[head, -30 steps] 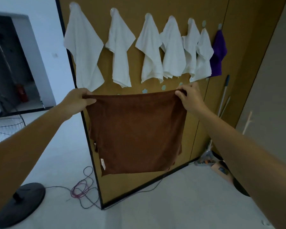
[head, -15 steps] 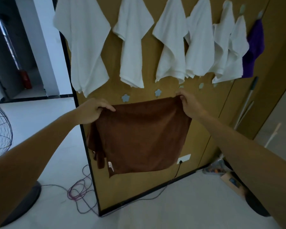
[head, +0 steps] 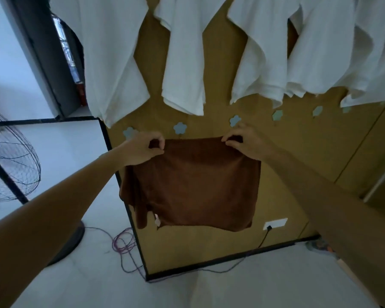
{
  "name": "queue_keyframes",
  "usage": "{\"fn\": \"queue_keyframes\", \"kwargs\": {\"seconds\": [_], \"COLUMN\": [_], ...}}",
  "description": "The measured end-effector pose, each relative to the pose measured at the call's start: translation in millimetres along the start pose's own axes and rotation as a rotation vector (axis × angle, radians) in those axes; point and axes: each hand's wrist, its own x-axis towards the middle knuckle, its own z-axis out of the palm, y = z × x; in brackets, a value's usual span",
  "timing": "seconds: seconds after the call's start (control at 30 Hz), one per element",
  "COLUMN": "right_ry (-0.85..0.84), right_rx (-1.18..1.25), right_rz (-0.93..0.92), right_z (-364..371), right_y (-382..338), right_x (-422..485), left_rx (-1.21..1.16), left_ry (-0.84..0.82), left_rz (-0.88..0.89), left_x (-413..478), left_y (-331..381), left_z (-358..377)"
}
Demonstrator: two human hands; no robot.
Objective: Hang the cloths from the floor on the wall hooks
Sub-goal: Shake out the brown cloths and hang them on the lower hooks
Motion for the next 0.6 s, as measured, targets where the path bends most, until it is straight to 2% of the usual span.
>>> {"fn": "queue_keyframes", "kwargs": {"seconds": [0.17, 0.3, 0.47, 0.6], "right_ry": [-0.095, -0.122, -0.129, -0.176], "right_rx": [0.047, 0.214, 0.213, 0.238], "right_rz": [-0.159, -0.271, -0.281, -0.216], "right_z": [16, 28, 47, 67], "right_y": [29, 46, 58, 60], "right_x": [27, 42, 56, 65], "left_rx": [0.035, 0.037, -0.117, -0.088], "left_ry": [-0.101, -0.013, 0.142, 0.172], "left_rz": [-0.114, -0.241, -0.372, -0.384], "left_x": [13, 18, 25, 36], "left_y": [4, 13, 18, 14], "left_z": [15, 30, 47, 55]}}
